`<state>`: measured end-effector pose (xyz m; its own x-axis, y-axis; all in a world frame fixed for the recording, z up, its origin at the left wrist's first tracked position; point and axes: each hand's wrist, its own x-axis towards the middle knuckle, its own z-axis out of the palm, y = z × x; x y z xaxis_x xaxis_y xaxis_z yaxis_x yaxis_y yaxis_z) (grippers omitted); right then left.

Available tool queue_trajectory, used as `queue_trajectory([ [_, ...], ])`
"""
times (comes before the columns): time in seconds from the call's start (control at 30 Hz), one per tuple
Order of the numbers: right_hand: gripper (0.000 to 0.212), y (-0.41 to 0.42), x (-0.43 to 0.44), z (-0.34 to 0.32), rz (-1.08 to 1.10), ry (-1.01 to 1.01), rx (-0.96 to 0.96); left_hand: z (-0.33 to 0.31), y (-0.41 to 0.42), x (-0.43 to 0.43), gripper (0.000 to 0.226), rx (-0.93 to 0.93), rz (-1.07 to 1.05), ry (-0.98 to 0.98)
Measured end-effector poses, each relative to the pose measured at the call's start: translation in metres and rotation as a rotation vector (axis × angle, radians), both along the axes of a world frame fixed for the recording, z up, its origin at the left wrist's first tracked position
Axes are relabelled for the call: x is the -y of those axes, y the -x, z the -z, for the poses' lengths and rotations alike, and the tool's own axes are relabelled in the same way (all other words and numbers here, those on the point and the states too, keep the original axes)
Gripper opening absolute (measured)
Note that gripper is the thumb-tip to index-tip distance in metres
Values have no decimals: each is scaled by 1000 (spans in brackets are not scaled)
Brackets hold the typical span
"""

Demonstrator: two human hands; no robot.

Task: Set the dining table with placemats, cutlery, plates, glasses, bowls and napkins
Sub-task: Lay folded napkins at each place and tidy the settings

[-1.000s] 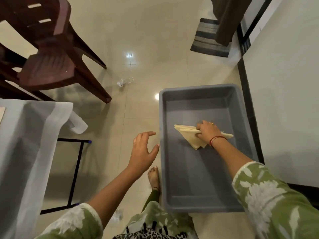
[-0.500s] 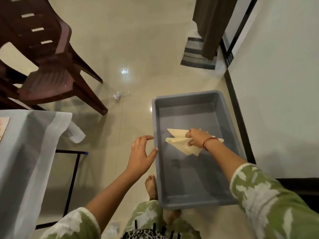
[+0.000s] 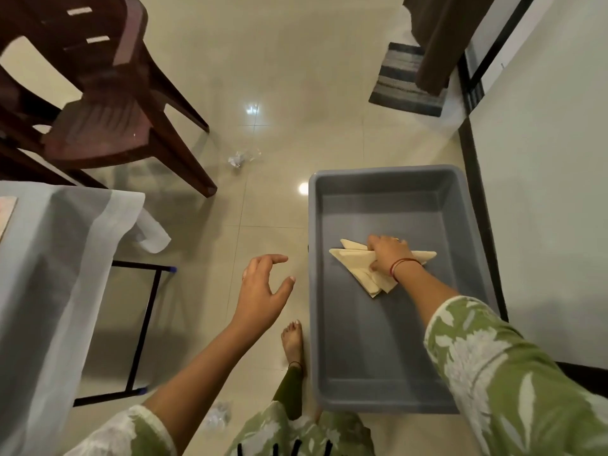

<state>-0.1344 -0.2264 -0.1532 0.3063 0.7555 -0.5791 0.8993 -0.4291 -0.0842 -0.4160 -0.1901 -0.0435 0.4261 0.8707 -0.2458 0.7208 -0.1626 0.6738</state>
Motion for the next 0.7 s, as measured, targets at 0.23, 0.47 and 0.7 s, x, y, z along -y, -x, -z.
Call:
queue_trajectory([
  [0.23,29,15,21,-36,201,-197,-90,-6,-5,-4,33,32,5,21],
  [0.47,31,83,61,-177,404,-678,-704,-80,-11,-1,48,275,-2,85],
  [0.7,38,159,56,-285,168,-763,-961,-184,29,31,58,634,59,263],
])
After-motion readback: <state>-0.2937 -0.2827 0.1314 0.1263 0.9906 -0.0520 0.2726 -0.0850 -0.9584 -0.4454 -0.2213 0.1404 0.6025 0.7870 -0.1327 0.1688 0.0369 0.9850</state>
